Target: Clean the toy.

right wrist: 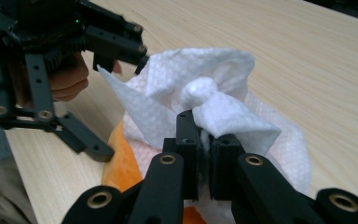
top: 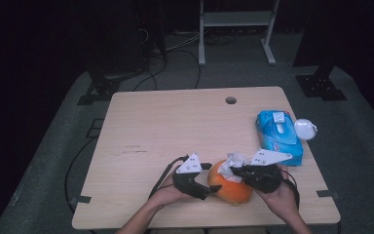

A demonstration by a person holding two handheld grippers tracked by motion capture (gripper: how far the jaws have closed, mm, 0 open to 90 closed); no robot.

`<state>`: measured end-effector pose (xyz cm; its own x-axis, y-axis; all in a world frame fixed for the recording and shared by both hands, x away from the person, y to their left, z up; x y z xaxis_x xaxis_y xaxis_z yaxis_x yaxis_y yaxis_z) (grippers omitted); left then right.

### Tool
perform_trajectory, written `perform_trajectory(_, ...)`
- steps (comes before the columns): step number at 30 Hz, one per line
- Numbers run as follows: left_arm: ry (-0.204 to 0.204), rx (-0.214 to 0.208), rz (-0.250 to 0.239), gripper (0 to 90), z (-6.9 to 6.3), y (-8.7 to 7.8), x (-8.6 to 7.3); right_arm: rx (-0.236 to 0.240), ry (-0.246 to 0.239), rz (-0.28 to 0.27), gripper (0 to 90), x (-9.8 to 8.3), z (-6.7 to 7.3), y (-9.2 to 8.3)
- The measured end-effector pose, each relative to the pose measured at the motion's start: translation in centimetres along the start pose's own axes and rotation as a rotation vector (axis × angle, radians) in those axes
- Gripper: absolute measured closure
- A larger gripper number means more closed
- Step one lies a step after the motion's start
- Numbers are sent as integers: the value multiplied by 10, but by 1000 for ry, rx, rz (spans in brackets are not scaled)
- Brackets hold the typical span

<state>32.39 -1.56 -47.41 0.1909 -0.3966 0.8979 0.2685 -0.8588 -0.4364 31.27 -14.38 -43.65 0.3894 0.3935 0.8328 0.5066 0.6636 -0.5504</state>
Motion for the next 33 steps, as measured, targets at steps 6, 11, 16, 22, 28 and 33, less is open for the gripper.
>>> perform_trajectory(6, 53, 14, 15, 200, -8, 4, 2, 43, -29, -13, 838, 2, 15, 12)
perform_trajectory(11, -34, 0, 60, 211, 9, -4, -14, -32, -39, 33, 838, -6, -3, 3)
perform_trajectory(16, -1, 7, 4, 153, 7, -5, -5, 5, 22, 9, 838, -9, -8, 2)
perform_trajectory(22, 26, 15, -18, 231, 3, -2, 1, 39, -21, -10, 837, -3, 7, 7)
perform_trajectory(28, -39, 30, 13, 256, 17, -6, -11, 13, 31, 10, 836, -13, -13, 3)
perform_trajectory(33, 5, 20, -65, 196, 13, -10, 1, 32, 7, -15, 834, -8, -2, 5)
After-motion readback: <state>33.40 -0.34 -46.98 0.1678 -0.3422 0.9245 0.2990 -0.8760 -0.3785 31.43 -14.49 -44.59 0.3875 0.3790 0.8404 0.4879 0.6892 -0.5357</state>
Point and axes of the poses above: each handheld gripper's, and its own axes: y roughly forward along the jaws, x roughly out of its top, z roughly to its left, the point moved 8 cm from there along y, roughly forward along the jaws, and after that the axes turned 2 degrees about x, right-handed, at the moved point
